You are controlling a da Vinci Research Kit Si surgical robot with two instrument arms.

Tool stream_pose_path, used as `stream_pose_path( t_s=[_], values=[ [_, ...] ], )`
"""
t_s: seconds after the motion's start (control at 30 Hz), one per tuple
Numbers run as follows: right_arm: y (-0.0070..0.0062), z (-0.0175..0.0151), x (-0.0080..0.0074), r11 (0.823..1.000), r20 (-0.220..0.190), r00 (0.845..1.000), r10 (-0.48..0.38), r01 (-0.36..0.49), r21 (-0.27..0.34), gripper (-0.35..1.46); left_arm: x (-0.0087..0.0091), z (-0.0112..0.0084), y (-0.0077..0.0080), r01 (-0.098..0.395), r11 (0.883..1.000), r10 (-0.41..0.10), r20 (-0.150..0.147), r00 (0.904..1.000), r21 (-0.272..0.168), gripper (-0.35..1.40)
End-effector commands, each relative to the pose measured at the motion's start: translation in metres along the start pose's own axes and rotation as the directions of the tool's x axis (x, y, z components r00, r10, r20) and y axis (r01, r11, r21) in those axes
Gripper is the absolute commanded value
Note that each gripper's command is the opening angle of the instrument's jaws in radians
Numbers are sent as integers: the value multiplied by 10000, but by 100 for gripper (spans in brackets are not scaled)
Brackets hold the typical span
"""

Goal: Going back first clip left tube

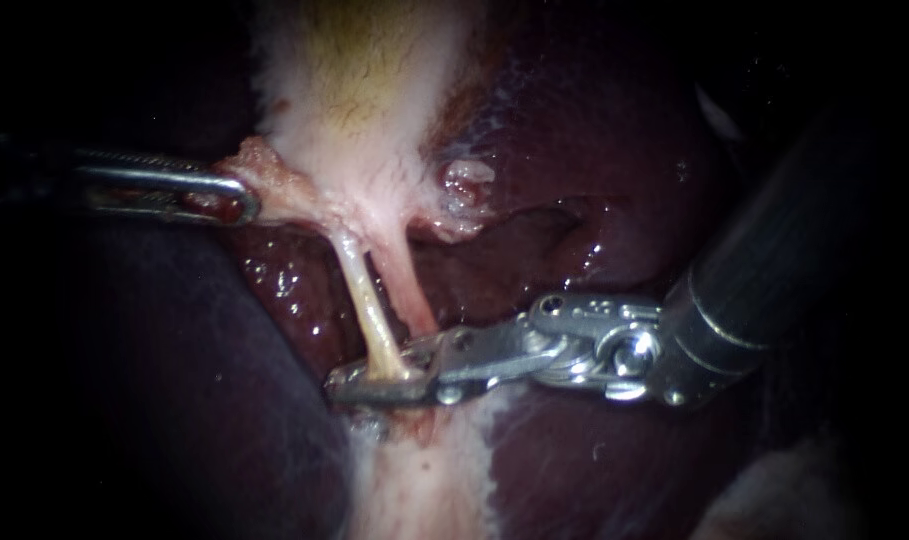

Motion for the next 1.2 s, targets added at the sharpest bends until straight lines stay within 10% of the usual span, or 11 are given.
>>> stream_pose_path(
  t_s=[0.03, 0.17, 0.3, 0.4, 0.77, 1.2],
  values=[
    [0, 0, 0, 10000, 23, 10000, 30, -30, 55, -35, 0, 0, 0, 1, 10000, -1, -1, 10000, -5, -35],
    [0, 2, 0, 9999, -44, 10000, -1, 1, 172, -31, 0, 0, 0, 1, 10000, -1, 0, 10000, -6, -35],
    [2, 8, 5, 9999, -556, 9983, -170, 170, 0, 31, 0, 0, 0, 0, 10000, 0, 0, 10000, -7, -35],
    [5, 12, 7, 9973, -655, 9954, -698, 681, -277, 43, 0, 0, 0, 0, 10000, 0, 1, 10000, -8, -35],
    [27, 9, 4, 9497, -704, 9654, -2513, 2318, -2108, 49, 0, -1, 0, 0, 10000, 0, 1, 10000, -8, -35],
    [25, -26, -2, 9176, -507, 9363, -3475, 3284, -2242, 50, 0, -2, 0, -2, 10000, 2, 5, 10000, -17, -35]
  ],
)
